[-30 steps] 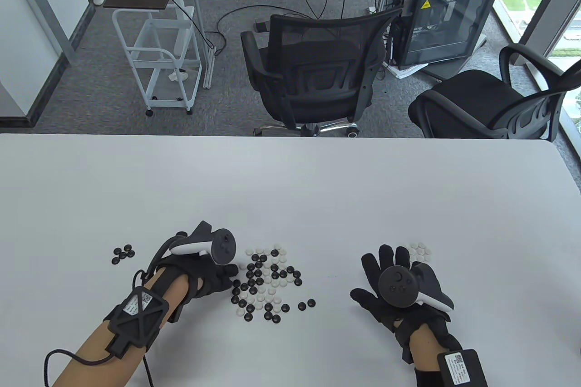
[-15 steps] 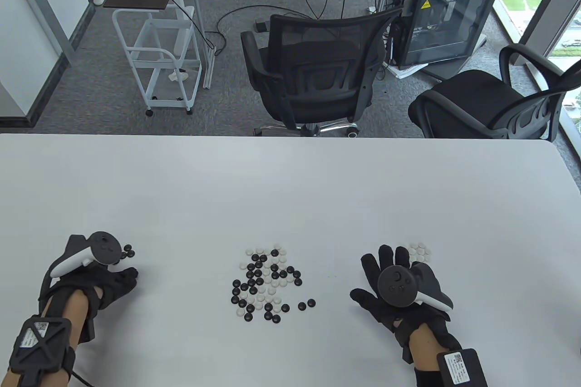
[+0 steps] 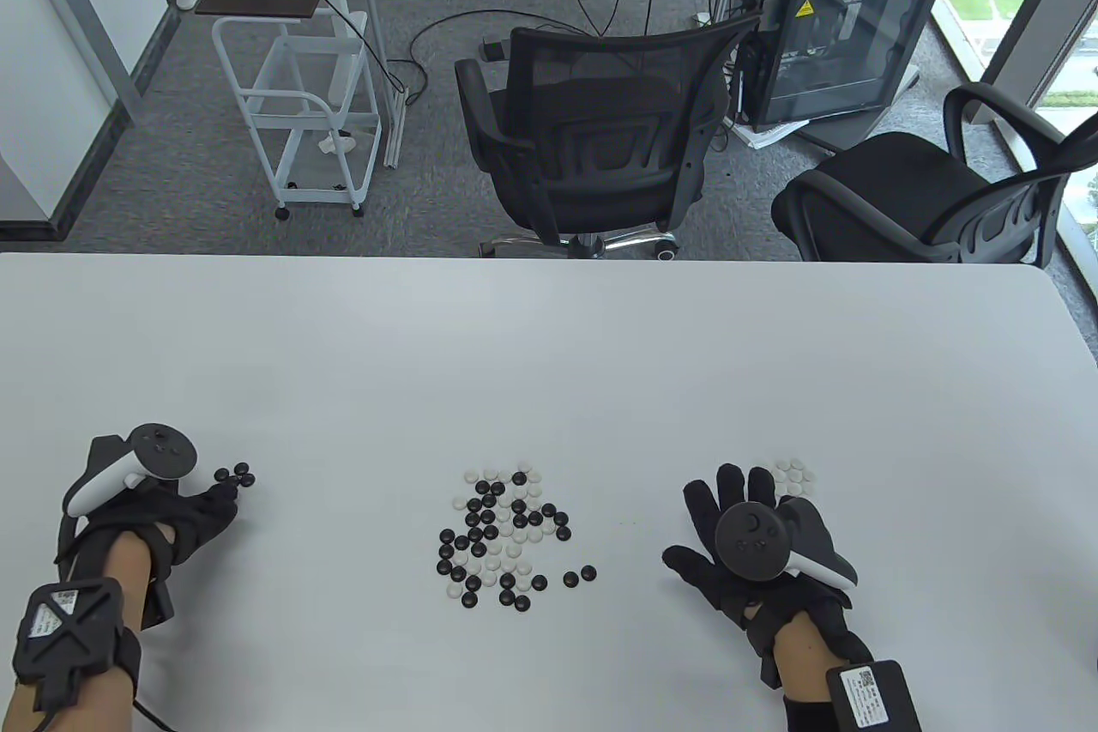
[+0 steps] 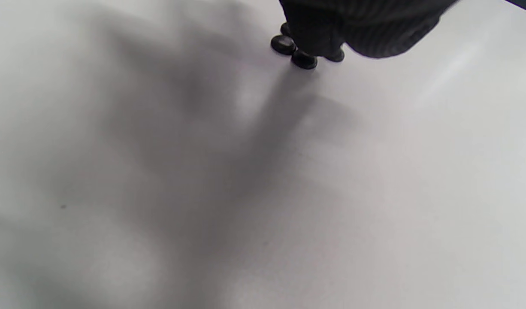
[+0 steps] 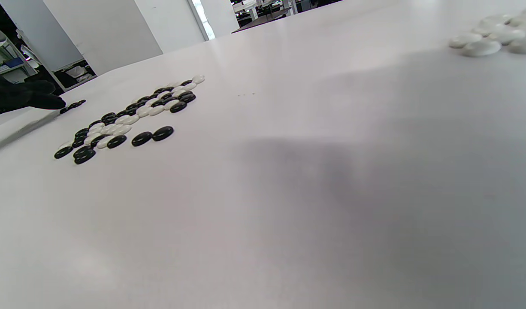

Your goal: Go stone sorting task

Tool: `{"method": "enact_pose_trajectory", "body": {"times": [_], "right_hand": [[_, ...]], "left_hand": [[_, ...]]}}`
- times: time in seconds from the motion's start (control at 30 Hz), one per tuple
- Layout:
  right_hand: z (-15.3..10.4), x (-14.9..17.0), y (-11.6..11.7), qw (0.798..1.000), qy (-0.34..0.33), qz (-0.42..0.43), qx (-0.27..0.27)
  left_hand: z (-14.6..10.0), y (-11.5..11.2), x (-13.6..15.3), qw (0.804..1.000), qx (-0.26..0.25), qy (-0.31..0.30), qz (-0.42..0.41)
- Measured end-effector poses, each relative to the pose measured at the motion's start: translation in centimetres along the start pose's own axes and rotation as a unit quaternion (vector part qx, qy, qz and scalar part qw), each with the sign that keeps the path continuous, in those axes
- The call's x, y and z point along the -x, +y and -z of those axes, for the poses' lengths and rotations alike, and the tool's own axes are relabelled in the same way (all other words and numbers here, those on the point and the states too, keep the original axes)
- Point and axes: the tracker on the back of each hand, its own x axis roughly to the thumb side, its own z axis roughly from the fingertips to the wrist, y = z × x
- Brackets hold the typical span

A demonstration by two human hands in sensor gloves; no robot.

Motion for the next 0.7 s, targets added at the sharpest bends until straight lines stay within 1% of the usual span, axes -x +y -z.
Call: {"method": "enact_pose_trajectory", "body": {"times": [0.07, 0.13, 0.27, 0.4, 0.47, 0.6, 0.7], "right_hand": [[0.0, 0.0, 0.0, 1.000, 0.000, 0.000, 0.000], [0.0, 0.0, 0.0, 1.000, 0.000, 0.000, -0.001], [0.0, -0.1, 0.0, 1.000, -0.001, -0.001, 0.000], [0.0, -0.1, 0.0, 1.000, -0.003, -0.004, 0.005], [0.0, -0.2, -0.1, 0.999, -0.017, -0.008, 0.031], [-0.4, -0.4, -0.5, 0.998, -0.018, -0.024, 0.054], [-0.5, -0.4, -0.5, 0.998, -0.013, -0.025, 0.055]], "left_hand": [[-0.8, 0.8, -1.7, 0.999, -0.015, -0.026, 0.009], [-1.5, 1.3, -3.8, 0.998, -0.019, -0.048, 0.030], [-2.7, 1.3, -8.9, 0.991, -0.014, -0.098, 0.091], [-3.6, -0.2, -14.4, 0.975, -0.004, -0.139, 0.174], [-3.7, -1.2, -16.4, 0.967, 0.006, -0.157, 0.202], [-3.7, -3.3, -19.9, 0.951, 0.026, -0.191, 0.242], [-3.4, -4.7, -21.8, 0.940, 0.041, -0.208, 0.267]]}}
